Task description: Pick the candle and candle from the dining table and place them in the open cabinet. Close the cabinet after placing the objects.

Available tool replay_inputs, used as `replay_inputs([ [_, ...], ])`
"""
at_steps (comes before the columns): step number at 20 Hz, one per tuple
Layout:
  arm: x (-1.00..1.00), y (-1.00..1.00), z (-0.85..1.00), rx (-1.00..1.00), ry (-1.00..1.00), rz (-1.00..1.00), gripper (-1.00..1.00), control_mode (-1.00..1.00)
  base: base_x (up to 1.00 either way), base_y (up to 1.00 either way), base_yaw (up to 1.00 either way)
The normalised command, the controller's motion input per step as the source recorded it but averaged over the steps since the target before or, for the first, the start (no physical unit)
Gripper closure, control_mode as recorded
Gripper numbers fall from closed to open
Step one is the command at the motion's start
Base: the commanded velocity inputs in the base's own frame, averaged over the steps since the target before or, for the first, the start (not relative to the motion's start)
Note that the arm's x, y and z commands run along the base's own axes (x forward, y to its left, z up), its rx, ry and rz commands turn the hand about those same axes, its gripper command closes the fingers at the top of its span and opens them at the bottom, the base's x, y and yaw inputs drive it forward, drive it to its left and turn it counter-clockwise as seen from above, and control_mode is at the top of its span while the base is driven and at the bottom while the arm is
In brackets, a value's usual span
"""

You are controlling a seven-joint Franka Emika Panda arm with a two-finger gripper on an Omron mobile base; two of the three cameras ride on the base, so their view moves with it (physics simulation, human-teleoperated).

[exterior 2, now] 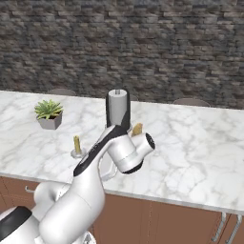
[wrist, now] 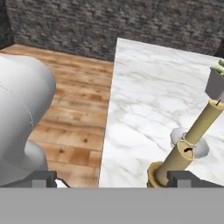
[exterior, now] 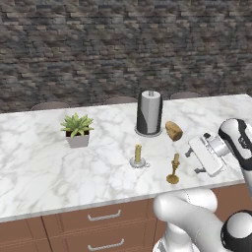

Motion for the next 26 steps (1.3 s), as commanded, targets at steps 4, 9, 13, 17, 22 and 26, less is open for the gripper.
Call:
replay_inputs([
  [4,0.24,0.0,-0.13,0.0,0.05,0.0,-1.0,-1.0,0.0,0.0,0.0],
  [9,0.2,0.0,-0.14,0.0,0.05,0.0,-1.0,-1.0,0.0,0.0,0.0],
  [13,0.16,-0.01,-0.16,0.0,0.05,0.0,-1.0,-1.0,0.0,0.0,0.0],
  [17,0.15,-0.01,-0.16,0.0,0.05,0.0,-1.0,-1.0,0.0,0.0,0.0],
  [22,0.19,0.0,-0.13,0.0,0.03,0.0,-1.0,-1.0,0.0,0.0,0.0],
  [26,0.18,0.0,-0.13,0.0,0.03,0.0,-1.0,-1.0,0.0,0.0,0.0],
])
